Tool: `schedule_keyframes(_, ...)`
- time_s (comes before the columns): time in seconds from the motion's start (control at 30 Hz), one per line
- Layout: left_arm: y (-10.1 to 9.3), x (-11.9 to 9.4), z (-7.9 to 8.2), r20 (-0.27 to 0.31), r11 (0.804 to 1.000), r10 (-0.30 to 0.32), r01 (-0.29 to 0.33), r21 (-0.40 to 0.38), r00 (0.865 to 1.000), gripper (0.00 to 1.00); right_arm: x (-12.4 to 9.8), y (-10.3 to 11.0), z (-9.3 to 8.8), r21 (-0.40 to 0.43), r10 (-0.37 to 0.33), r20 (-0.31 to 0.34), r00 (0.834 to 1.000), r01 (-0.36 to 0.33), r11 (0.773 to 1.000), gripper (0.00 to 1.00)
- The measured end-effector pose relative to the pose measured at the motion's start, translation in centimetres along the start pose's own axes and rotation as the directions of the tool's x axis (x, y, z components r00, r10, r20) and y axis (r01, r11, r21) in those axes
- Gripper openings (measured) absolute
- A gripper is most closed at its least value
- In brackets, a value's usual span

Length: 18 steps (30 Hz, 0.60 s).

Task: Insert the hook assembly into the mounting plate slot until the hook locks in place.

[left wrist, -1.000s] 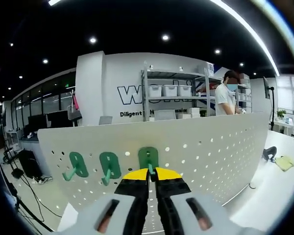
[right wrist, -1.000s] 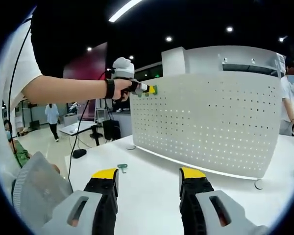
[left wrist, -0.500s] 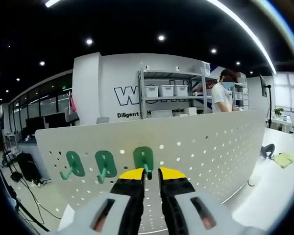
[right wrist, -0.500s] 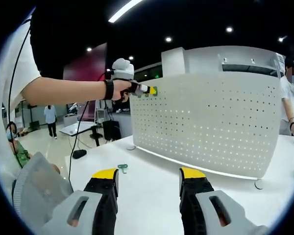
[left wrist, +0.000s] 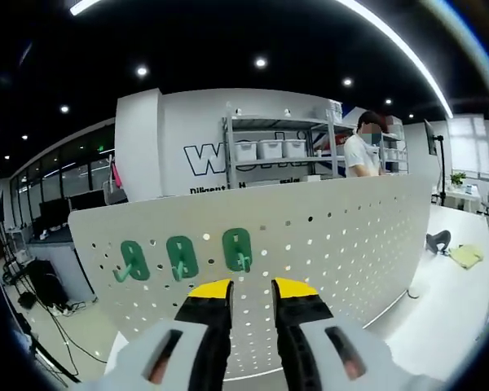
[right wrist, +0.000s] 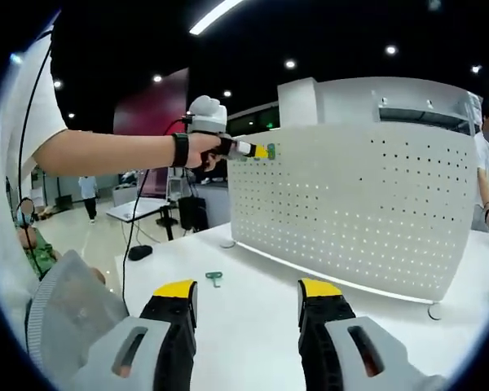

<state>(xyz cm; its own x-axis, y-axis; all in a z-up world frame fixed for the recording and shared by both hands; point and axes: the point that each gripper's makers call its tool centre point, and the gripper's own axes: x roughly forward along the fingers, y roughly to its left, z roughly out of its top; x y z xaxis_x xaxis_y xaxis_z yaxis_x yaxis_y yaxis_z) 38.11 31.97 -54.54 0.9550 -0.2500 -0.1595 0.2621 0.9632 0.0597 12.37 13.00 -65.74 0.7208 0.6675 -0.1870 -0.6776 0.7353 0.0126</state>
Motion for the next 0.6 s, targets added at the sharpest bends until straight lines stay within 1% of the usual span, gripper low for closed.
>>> schedule_keyframes(0.07, 0.1, -0.5, -0.1, 0.009, 1.000, -0.002, 0.002, -0.002, 1.000, 0.22, 0.0, 0.3, 0.0, -0.002, 0.004, -0.003, 1.000, -0.004, 1.000, 0.50)
schedule_keyframes(0.17, 0.1, -1.1, -0.6, -0.002, 1.000, -0.005, 0.005, -0.006, 1.000, 0.22, -0.1, 0.7, 0.2, -0.010, 0.011, -0.002, 1.000, -0.011, 1.000, 0.50)
schedule_keyframes(0.3, -0.3, -1.9, -1.1, -0.006, 1.000, -0.013, 0.013, 0.001, 1.000, 0.23, -0.2, 1.1, 0.2, -0.014, 0.015, -0.003, 1.000, -0.015, 1.000, 0.50)
schedule_keyframes(0.33, -0.4, -2.2, -1.4, -0.015, 1.000, -0.015, 0.016, 0.005, 1.000, 0.23, -0.2, 1.1, 0.2, -0.012, 0.013, -0.004, 1.000, -0.013, 1.000, 0.50)
schedule_keyframes(0.6, -1.2, -3.9, -2.5, -0.018, 0.999, -0.041, 0.041, -0.005, 0.999, 0.25, -0.5, 2.0, 0.4, -0.014, 0.013, 0.005, 1.000, -0.013, 1.000, 0.50)
